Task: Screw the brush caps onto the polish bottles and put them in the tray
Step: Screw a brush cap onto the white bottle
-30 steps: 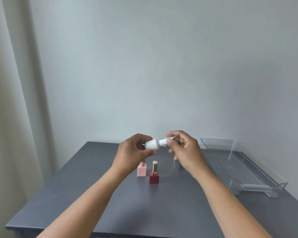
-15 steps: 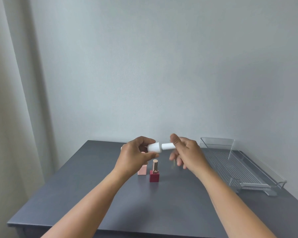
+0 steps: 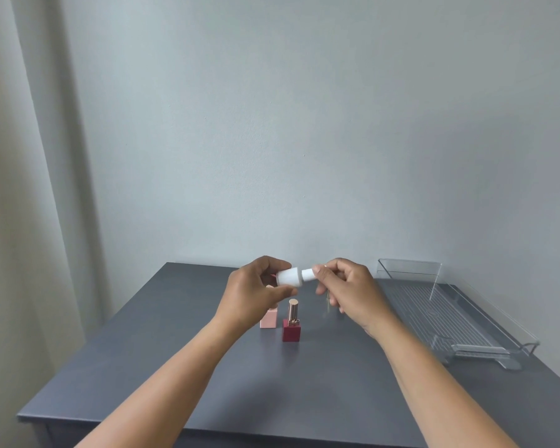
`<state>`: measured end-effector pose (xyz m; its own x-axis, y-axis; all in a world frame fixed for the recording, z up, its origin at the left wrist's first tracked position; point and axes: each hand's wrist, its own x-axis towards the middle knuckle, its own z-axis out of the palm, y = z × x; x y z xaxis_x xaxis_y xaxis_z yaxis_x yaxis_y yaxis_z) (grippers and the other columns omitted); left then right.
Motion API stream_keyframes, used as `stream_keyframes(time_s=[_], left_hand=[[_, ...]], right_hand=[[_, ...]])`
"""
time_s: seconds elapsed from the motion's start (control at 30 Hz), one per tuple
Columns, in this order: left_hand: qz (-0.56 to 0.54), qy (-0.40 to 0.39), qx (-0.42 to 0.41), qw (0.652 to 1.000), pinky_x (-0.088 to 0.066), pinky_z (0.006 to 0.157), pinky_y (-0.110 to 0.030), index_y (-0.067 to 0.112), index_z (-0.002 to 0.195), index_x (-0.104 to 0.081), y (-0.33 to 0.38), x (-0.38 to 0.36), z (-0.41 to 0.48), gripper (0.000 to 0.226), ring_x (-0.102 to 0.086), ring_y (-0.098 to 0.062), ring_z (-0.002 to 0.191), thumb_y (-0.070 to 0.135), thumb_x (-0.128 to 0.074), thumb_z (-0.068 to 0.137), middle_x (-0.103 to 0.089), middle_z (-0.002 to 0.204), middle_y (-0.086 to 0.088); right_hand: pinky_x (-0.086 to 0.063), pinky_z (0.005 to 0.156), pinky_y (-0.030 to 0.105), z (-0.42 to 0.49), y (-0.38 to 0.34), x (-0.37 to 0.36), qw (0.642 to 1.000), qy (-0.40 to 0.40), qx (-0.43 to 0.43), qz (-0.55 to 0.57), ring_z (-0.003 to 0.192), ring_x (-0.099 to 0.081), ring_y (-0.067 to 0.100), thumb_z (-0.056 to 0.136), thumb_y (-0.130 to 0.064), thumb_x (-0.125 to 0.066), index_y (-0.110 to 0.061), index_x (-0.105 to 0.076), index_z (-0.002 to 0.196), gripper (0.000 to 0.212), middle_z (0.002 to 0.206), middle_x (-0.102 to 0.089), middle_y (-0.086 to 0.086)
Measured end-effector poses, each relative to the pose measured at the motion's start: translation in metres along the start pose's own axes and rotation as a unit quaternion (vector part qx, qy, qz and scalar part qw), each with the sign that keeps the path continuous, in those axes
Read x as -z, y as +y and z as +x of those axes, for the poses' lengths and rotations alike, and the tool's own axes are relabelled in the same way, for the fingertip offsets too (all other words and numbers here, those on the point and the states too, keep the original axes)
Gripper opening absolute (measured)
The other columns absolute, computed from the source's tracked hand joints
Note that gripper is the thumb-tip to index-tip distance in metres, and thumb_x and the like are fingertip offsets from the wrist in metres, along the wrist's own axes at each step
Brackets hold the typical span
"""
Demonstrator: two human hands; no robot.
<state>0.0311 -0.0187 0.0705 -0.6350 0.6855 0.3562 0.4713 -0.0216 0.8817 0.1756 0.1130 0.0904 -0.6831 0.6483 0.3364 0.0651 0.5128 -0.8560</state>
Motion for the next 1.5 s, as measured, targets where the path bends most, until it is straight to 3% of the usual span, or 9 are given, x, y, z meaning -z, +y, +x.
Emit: stream_keyframes(time_s=[0.17, 0.3, 0.4, 0.57, 0.83, 1.03, 1.3, 1.4, 1.5], left_hand=[[-0.002, -0.003, -0.005, 1.0, -0.063, 0.07, -0.035, 0.033, 0.1, -0.071, -0.002, 0.001, -0.002, 0.035, -0.071, -0.019, 0.074, 0.017, -0.086, 0.072, -0.075, 0.084, 0.004], [0.001, -0.006, -0.004, 1.0, -0.062, 0.067, -0.029, 0.032, 0.099, -0.071, -0.003, 0.004, -0.002, 0.034, -0.071, -0.02, 0.074, 0.018, -0.087, 0.072, -0.074, 0.086, 0.0], [0.004, -0.006, -0.002, 1.0, -0.062, 0.065, -0.028, 0.031, 0.099, -0.071, -0.004, 0.004, -0.001, 0.034, -0.071, -0.016, 0.074, 0.018, -0.087, 0.071, -0.074, 0.085, 0.001], [0.0, -0.004, -0.007, 1.0, -0.063, 0.07, -0.036, 0.033, 0.097, -0.071, -0.004, 0.002, 0.0, 0.034, -0.071, -0.02, 0.072, 0.018, -0.087, 0.071, -0.074, 0.084, 0.001], [-0.01, -0.026, -0.001, 1.0, -0.061, 0.065, -0.028, 0.032, 0.097, -0.072, -0.004, 0.01, 0.001, 0.035, -0.073, -0.019, 0.073, 0.019, -0.088, 0.069, -0.076, 0.084, 0.001], [-0.011, -0.028, 0.008, 1.0, -0.057, 0.059, -0.019, 0.031, 0.096, -0.072, -0.005, 0.015, 0.0, 0.036, -0.073, -0.01, 0.072, 0.016, -0.088, 0.067, -0.076, 0.082, 0.009], [-0.006, -0.035, -0.001, 0.999, -0.059, 0.064, -0.023, 0.034, 0.097, -0.071, -0.005, 0.017, -0.001, 0.036, -0.073, -0.017, 0.072, 0.02, -0.088, 0.068, -0.076, 0.085, 0.006], [-0.003, -0.036, 0.002, 0.999, -0.061, 0.067, -0.025, 0.036, 0.1, -0.072, -0.004, 0.017, 0.0, 0.038, -0.073, -0.015, 0.073, 0.019, -0.087, 0.069, -0.076, 0.086, 0.006], [0.006, -0.037, 0.0, 0.999, -0.061, 0.067, -0.023, 0.035, 0.104, -0.073, -0.003, 0.017, -0.001, 0.04, -0.073, -0.01, 0.074, 0.019, -0.087, 0.07, -0.076, 0.087, 0.007]], right_hand=[[-0.041, 0.049, 0.022, 0.001, -0.006, -0.003, 0.997, 0.03, -0.025, -0.067, 0.039, -0.052, 0.007, 0.088, -0.064, -0.051, -0.015, -0.067, 0.06, 0.059, 0.055, -0.069, 0.001], [-0.041, 0.052, 0.023, 0.002, -0.008, 0.003, 0.993, -0.035, -0.04, -0.109, 0.041, -0.054, 0.007, 0.083, -0.078, -0.038, -0.02, -0.07, 0.081, 0.067, 0.055, -0.069, -0.007], [-0.042, 0.051, 0.019, 0.002, -0.002, 0.003, 0.997, -0.057, -0.001, -0.048, 0.048, -0.055, 0.006, 0.086, -0.057, -0.06, -0.032, -0.06, 0.113, 0.037, 0.079, -0.071, -0.005], [-0.042, 0.05, 0.023, 0.005, 0.001, -0.001, 0.998, -0.033, 0.032, -0.033, 0.043, -0.05, 0.009, 0.095, -0.023, -0.06, -0.028, -0.065, 0.093, 0.007, 0.071, -0.071, -0.006], [-0.041, 0.052, 0.024, 0.006, -0.002, 0.002, 0.995, -0.038, -0.005, -0.09, 0.04, -0.053, 0.009, 0.087, -0.072, -0.041, -0.024, -0.068, 0.082, 0.055, 0.057, -0.068, -0.005], [-0.047, 0.056, 0.027, 0.005, 0.003, -0.001, 0.995, -0.033, 0.059, -0.072, 0.045, -0.053, 0.006, 0.087, -0.027, -0.069, -0.039, -0.065, 0.092, 0.014, 0.08, -0.068, -0.008], [-0.045, 0.054, 0.027, 0.002, -0.005, 0.001, 0.989, -0.038, 0.048, -0.137, 0.041, -0.052, 0.005, 0.09, -0.064, -0.045, -0.027, -0.064, 0.079, 0.043, 0.057, -0.065, -0.016], [-0.051, 0.063, 0.031, 0.003, -0.003, 0.001, 0.991, -0.042, 0.065, -0.106, 0.051, -0.055, 0.009, 0.085, -0.047, -0.068, -0.039, -0.063, 0.111, 0.028, 0.085, -0.065, -0.012], [-0.046, 0.056, 0.024, 0.002, -0.004, -0.001, 0.992, -0.03, 0.071, -0.102, 0.047, -0.05, 0.004, 0.087, -0.025, -0.07, -0.041, -0.066, 0.095, 0.018, 0.075, -0.061, -0.017]])
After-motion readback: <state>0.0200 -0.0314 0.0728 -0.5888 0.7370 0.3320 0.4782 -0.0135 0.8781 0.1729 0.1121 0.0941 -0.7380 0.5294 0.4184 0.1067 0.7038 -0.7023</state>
